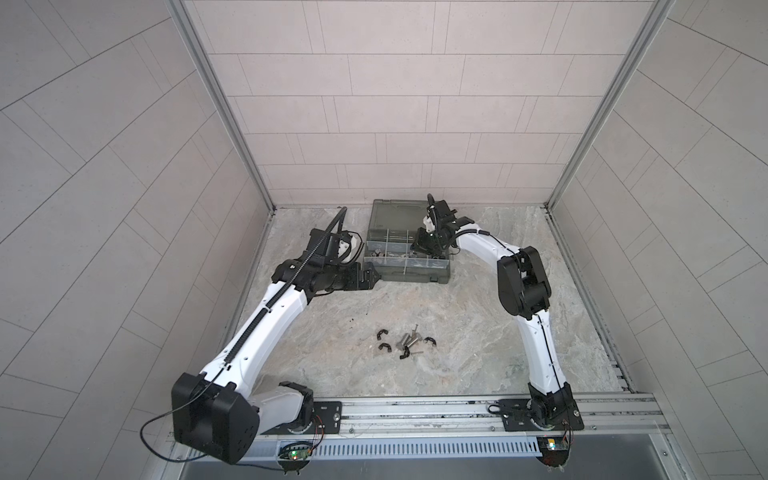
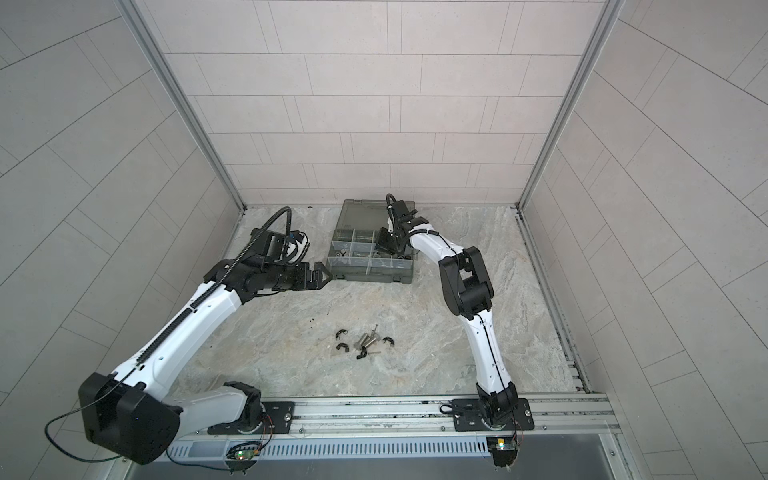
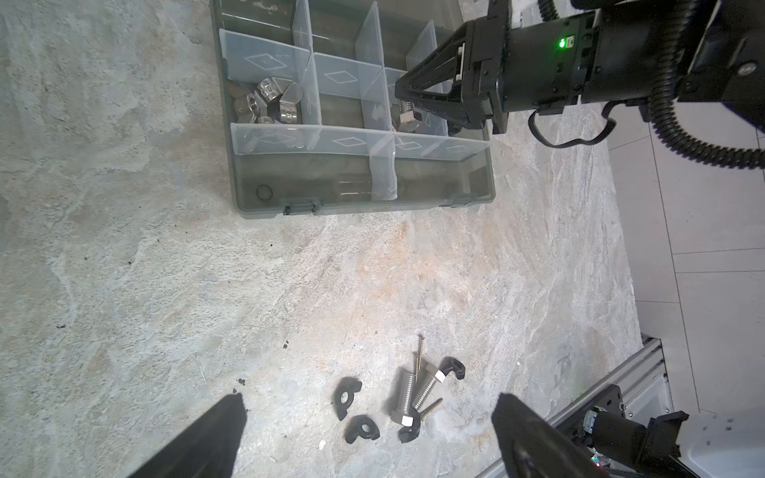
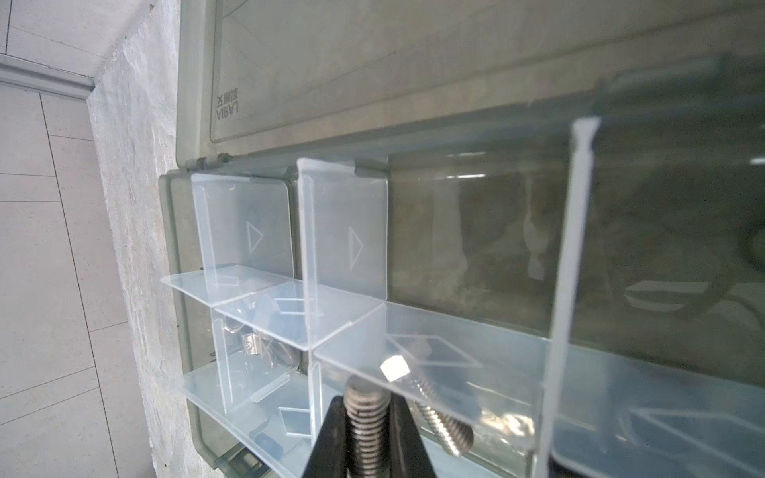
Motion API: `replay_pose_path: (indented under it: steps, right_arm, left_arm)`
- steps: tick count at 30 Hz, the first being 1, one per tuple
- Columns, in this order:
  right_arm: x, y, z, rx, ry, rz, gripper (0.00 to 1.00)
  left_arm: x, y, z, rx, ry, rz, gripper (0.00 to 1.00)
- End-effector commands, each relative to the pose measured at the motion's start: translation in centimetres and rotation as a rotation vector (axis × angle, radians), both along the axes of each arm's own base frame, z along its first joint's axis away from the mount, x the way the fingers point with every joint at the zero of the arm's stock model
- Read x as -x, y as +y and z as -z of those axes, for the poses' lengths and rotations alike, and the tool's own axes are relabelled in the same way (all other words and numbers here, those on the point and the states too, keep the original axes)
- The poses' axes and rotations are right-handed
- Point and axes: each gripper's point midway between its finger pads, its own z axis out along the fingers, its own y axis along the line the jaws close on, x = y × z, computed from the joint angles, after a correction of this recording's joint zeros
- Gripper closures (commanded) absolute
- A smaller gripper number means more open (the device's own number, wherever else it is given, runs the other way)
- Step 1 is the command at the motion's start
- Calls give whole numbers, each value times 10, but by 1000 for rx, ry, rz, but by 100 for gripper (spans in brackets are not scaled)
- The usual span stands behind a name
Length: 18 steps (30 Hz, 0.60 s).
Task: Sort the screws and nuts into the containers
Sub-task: 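Carry the bolt over the box with the right gripper while the left nears it, then open the right gripper over the bolt compartment and draw back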
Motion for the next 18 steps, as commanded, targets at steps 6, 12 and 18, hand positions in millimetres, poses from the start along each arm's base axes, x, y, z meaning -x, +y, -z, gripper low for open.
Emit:
replay_pose_path:
  steps: [6, 12, 18]
  right_arm:
    - [-4, 4, -29, -55, -63, -30, 61]
    - [28, -5, -68, 13, -126, -92, 60]
    - [100, -20, -90, 200, -157, -201, 62]
  left_arm:
    - [-7, -4, -2, 56, -1, 19, 0]
    - [5, -9, -6, 101, 6, 38, 0]
    - [32, -11, -8, 181, 17, 32, 0]
